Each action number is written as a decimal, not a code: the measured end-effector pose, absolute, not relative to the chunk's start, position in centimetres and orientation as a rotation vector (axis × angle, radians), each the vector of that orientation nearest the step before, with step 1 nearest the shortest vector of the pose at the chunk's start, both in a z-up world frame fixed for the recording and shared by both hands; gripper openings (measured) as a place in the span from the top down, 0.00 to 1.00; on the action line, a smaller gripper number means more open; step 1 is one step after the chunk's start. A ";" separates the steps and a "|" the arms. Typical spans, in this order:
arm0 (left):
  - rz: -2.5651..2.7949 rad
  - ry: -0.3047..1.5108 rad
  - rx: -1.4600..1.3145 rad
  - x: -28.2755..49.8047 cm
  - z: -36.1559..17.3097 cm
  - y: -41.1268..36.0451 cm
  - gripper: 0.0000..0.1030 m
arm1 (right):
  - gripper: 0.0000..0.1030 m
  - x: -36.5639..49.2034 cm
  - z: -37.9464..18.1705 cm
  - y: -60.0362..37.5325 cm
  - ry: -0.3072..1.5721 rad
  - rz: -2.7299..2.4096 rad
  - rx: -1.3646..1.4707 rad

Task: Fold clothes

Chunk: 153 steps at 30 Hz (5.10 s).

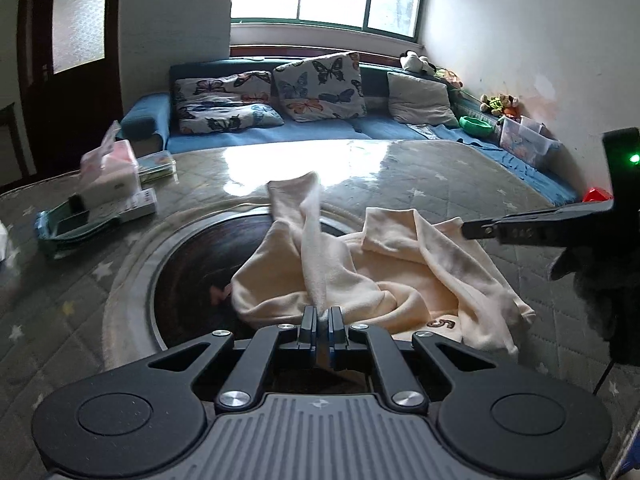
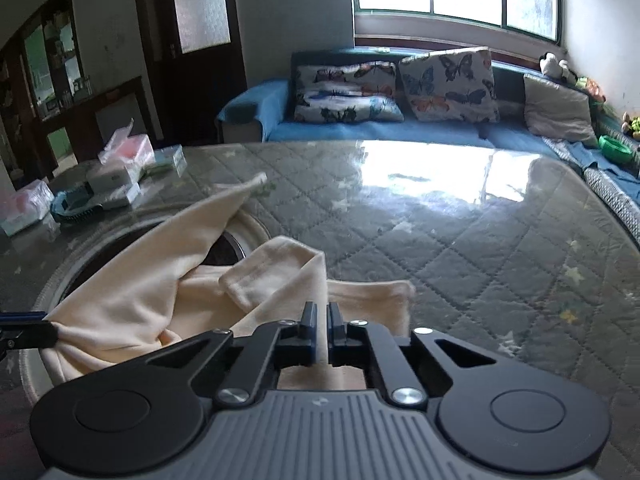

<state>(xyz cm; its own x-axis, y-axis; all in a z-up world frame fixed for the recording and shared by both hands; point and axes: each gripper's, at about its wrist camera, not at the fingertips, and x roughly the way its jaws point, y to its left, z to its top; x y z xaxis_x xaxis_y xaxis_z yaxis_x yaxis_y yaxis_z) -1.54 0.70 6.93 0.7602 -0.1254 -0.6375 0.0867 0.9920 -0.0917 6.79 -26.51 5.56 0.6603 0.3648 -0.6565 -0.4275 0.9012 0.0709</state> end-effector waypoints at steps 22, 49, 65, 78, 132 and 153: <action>-0.102 0.696 -0.047 -6.2 7.9 4.1 0.86 | 0.69 7.3 4.2 -23.2 0.752 0.497 -0.090; -0.173 0.747 -0.066 2.9 7.0 3.7 0.95 | 0.94 0.1 11.3 -32.3 0.522 0.371 -0.085; 0.008 0.715 -0.136 -10.9 9.0 11.0 0.95 | 0.94 -5.3 9.8 -38.6 0.542 0.218 -0.056; 0.106 0.808 -0.093 -14.0 7.0 13.5 0.85 | 0.88 -7.6 8.1 -40.1 0.619 0.157 -0.069; -0.176 0.820 -0.118 -0.3 5.0 5.5 0.60 | 0.64 11.1 2.2 -18.4 0.765 0.486 -0.207; 0.037 0.804 -0.171 8.5 3.6 8.4 0.58 | 0.62 10.5 3.3 -25.0 0.806 0.431 -0.146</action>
